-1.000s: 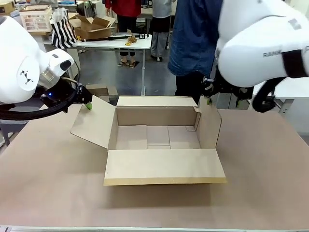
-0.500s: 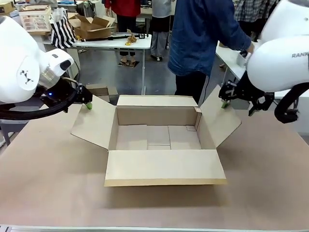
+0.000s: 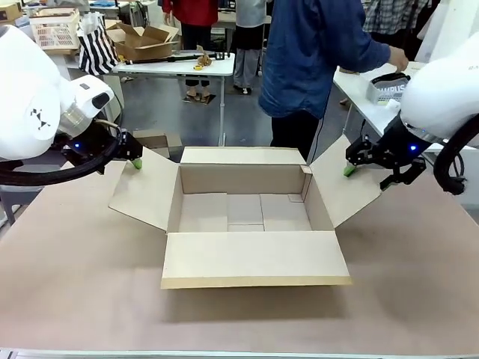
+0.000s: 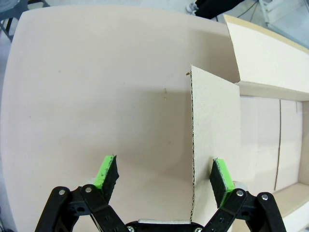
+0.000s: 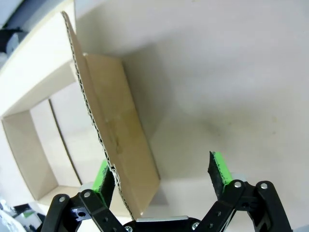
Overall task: Pack the gift set into the box.
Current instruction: Place both hands on the side flaps of the Package Box and spread them outward, then lift both hands away from the flaps of the Package Box.
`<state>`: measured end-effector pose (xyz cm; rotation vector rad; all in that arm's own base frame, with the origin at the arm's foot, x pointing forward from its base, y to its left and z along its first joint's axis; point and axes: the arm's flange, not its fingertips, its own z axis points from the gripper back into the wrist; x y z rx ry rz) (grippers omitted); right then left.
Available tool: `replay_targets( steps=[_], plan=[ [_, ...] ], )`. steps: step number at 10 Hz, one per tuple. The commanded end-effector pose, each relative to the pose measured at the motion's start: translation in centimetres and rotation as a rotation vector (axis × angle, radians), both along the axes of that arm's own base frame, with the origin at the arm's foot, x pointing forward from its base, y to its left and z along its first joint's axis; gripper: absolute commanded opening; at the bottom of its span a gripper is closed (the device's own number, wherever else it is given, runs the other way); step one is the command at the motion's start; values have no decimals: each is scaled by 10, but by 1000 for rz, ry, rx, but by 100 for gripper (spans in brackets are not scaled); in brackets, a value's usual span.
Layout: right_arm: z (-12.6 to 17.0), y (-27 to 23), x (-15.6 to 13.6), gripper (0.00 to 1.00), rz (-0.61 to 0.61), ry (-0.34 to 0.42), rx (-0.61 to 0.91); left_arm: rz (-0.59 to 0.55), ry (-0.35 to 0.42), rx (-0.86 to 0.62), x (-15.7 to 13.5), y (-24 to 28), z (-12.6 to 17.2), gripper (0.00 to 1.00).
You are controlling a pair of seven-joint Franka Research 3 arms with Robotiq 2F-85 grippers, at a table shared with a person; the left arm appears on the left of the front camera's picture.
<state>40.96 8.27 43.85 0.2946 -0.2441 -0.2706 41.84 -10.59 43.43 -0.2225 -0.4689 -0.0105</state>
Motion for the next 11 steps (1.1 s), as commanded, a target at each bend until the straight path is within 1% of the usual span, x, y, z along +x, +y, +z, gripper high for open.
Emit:
replay_targets(
  steps=[1,11],
  plan=[
    [10,11,-2,100,-41,-9,-32,12,6,7,-1,0,2,100],
    [10,11,-2,100,-41,-9,-32,12,6,7,-1,0,2,100]
  ],
)
